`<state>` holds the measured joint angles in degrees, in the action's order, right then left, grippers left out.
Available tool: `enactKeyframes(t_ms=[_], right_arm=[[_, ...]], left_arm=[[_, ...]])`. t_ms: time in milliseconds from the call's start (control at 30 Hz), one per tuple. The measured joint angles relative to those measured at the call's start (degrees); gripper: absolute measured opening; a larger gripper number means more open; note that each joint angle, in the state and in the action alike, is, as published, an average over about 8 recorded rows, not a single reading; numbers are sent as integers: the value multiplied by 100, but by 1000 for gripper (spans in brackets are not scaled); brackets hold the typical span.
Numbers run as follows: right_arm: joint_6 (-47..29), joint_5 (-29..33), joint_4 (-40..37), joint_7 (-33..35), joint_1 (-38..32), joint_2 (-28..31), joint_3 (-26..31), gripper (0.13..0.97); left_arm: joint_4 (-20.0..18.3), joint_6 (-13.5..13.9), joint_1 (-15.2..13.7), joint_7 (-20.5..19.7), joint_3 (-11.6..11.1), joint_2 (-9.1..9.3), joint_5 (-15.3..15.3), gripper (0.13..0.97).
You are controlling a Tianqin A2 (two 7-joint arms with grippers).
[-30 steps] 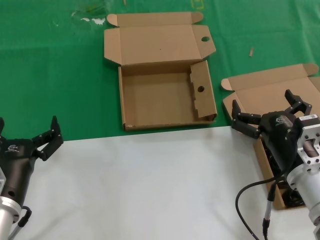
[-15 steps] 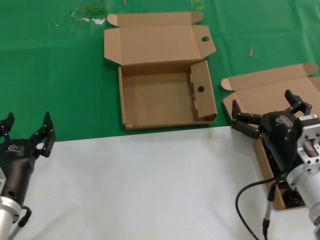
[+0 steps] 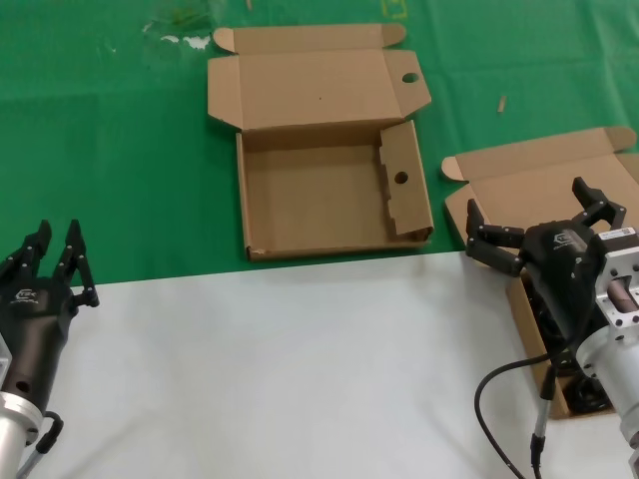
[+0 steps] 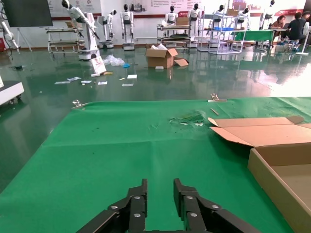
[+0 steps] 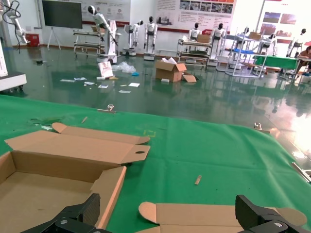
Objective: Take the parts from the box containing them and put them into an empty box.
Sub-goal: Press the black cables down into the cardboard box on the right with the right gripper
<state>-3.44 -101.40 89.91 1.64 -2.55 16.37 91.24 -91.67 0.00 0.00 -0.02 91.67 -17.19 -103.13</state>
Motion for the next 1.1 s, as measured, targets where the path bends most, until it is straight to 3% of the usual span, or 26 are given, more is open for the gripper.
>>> enactKeyframes(t_ms=[100,367,600,800,1100], right_arm=[[-59,-9,10,41,10,-10,-66,966],[-104,-2,195,-42,143,393,-21,966],[-234,341,523,-716,371,1783,408,966],[-1028,955,765,-1365,481,3132,441,966],[-2642,1048,631,-968,204,4497,599,966]], left_arm=[[0,0,0,-1,0,0,0,257],[0,0,0,0,0,0,2,211],[0,0,0,0,0,0,2,159],[0,0,0,0,0,0,2,140],[0,0,0,0,0,0,1,140]])
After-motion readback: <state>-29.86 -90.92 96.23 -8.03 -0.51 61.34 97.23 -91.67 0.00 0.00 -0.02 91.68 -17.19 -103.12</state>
